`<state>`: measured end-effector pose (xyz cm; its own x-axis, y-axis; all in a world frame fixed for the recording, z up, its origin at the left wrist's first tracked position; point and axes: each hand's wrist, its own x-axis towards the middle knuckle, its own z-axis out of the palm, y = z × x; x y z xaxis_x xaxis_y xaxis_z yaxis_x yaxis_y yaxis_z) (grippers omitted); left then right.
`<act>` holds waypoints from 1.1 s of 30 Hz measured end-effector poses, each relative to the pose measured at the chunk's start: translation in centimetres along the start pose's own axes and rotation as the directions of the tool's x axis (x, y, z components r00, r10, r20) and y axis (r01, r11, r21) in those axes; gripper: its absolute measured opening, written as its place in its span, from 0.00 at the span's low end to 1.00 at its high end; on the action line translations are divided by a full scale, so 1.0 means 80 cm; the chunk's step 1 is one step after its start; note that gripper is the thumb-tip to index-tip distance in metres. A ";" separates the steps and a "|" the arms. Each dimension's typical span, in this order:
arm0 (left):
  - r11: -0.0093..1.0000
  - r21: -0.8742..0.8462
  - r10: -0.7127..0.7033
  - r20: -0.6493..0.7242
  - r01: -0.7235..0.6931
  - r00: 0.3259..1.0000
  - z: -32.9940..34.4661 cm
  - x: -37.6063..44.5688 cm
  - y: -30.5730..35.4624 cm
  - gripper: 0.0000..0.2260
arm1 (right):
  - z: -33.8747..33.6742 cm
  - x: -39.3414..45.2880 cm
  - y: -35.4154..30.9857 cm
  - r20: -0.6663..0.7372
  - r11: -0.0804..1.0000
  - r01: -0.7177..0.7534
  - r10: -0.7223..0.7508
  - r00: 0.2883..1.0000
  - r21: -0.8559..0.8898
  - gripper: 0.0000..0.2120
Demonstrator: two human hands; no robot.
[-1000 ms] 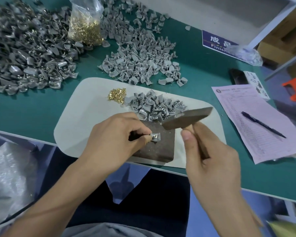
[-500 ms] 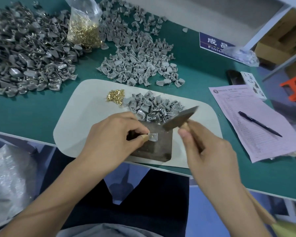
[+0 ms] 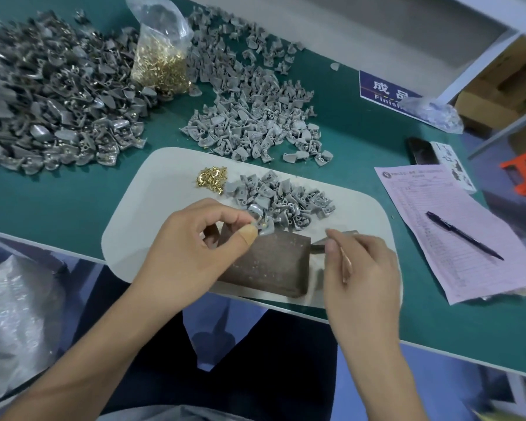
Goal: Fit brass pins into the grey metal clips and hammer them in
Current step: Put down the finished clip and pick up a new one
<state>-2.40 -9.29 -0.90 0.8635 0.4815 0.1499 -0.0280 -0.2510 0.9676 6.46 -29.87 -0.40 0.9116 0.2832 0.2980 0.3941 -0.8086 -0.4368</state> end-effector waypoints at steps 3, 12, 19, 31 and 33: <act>0.995 0.087 0.040 -0.008 -0.040 0.999 -0.010 -0.004 -0.008 0.03 | 0.004 0.011 -0.046 0.015 0.912 0.170 -0.189 0.982 0.374 0.11; 0.910 0.414 0.075 -0.241 0.033 0.968 -0.068 -0.028 -0.039 0.09 | 0.075 0.036 -0.131 0.254 0.828 0.405 -0.518 0.817 0.387 0.02; 0.721 0.671 0.083 -0.334 0.174 0.939 -0.129 -0.029 -0.075 0.04 | 0.137 0.059 -0.221 0.463 0.743 0.651 -0.637 0.616 0.156 0.06; 0.743 0.632 0.049 -0.380 0.220 0.924 -0.168 0.049 -0.111 0.13 | 0.214 0.112 -0.290 0.422 0.871 0.485 -0.471 0.775 0.081 0.04; 0.736 0.639 0.053 -0.386 0.226 0.921 -0.167 0.049 -0.111 0.14 | 0.218 0.115 -0.291 0.420 0.872 0.479 -0.473 0.774 0.100 0.05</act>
<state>-5.50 6.00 -6.21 0.5994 0.7544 0.2675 0.4958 -0.6123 0.6158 7.70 0.52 -2.29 0.5688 0.8185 0.0806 0.7917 -0.5182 -0.3235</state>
